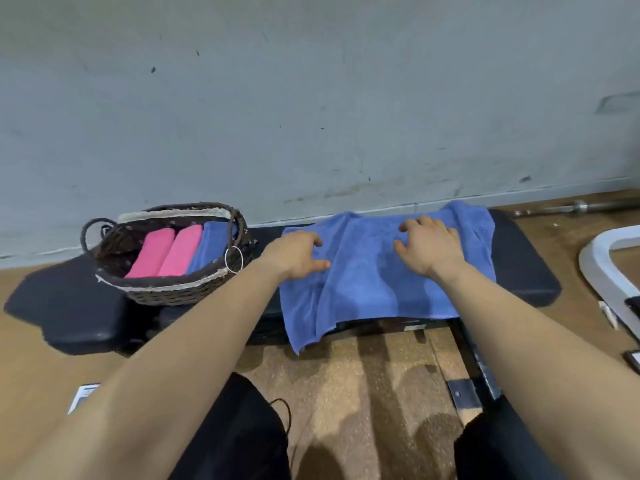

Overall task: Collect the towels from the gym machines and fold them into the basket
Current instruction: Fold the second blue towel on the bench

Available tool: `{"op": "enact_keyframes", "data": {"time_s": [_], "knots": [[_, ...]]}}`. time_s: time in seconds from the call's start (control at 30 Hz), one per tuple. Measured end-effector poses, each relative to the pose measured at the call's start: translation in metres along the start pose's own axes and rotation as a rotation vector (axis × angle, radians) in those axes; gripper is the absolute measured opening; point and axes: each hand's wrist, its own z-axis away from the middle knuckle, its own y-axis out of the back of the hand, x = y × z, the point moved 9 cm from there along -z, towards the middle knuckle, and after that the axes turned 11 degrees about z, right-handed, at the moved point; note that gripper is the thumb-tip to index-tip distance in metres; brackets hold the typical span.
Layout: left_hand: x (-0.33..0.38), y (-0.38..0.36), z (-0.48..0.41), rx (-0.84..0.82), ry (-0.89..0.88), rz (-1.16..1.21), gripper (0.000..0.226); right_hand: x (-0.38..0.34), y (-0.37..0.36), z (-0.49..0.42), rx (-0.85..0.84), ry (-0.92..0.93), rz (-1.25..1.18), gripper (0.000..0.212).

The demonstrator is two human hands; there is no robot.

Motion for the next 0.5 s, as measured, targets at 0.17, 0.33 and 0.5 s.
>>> {"op": "enact_keyframes", "data": {"time_s": [0.17, 0.33, 0.5], "knots": [[-0.029, -0.026, 0.031, 0.010, 0.057, -0.006, 0.049, -0.036, -0.011, 0.028, -0.018, 0.084, -0.075, 0.046], [-0.060, -0.057, -0.005, 0.195, 0.128, 0.173, 0.047, -0.065, -0.072, 0.017, -0.027, 0.154, -0.137, 0.053], [-0.070, -0.054, -0.076, 0.258, 0.257, 0.022, 0.070, -0.076, -0.107, -0.035, 0.018, 0.143, -0.107, 0.062]]}}
